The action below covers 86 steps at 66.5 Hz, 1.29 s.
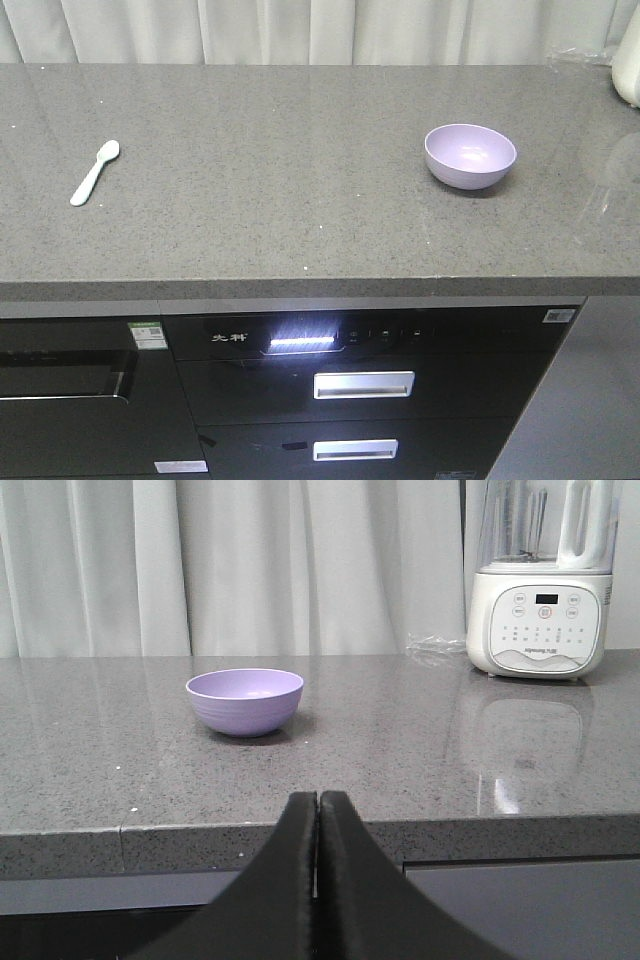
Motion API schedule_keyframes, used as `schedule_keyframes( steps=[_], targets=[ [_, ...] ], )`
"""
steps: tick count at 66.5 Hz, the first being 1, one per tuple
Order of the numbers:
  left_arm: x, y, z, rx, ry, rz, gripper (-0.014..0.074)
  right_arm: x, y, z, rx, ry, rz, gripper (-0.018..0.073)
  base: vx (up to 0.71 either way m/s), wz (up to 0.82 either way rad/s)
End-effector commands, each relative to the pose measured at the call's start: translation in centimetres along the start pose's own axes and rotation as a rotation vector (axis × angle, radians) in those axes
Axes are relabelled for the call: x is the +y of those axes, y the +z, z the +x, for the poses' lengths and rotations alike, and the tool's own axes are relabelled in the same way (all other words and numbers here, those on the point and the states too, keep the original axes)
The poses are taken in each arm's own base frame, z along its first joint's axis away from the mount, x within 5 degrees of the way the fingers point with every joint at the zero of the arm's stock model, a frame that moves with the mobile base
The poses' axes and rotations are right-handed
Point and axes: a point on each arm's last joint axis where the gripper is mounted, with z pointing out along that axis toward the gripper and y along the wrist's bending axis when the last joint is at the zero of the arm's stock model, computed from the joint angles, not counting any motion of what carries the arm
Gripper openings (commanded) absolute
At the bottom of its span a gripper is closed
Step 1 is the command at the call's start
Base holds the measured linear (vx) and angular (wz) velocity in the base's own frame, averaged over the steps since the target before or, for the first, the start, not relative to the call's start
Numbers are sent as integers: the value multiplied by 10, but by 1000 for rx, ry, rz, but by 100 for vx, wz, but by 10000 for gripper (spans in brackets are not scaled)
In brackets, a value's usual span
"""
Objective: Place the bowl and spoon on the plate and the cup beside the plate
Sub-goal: 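Drive the base closer until the counter fills the view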
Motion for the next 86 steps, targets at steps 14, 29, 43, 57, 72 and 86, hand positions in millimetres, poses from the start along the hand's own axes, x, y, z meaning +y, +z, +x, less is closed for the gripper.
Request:
schedule_keyframes(
  steps=[14, 29, 43, 57, 72, 86],
  targets=[
    [-1, 0, -9, -74, -9, 11, -6, 1, -1, -6, -81, -13, -10, -6, 7, 0],
    [-1, 0, -9, -74, -9, 11, -6, 1, -1, -6, -81, -13, -10, -6, 7, -1],
    [-1, 0, -9, -74, -9, 11, -6, 1, -1, -6, -81, -13, -10, -6, 7, -1],
    [-1, 0, -9, -74, -9, 11, -6, 1, -1, -6, -81, -13, -10, -6, 7, -1],
    [-1, 0, -9, -74, -9, 11, -6, 1, -1, -6, -81, -13, -10, -6, 7, 0],
    [-1, 0, -9, -74, -9, 11, -6, 1, -1, -6, -81, -13, -10, -6, 6, 0]
  ],
)
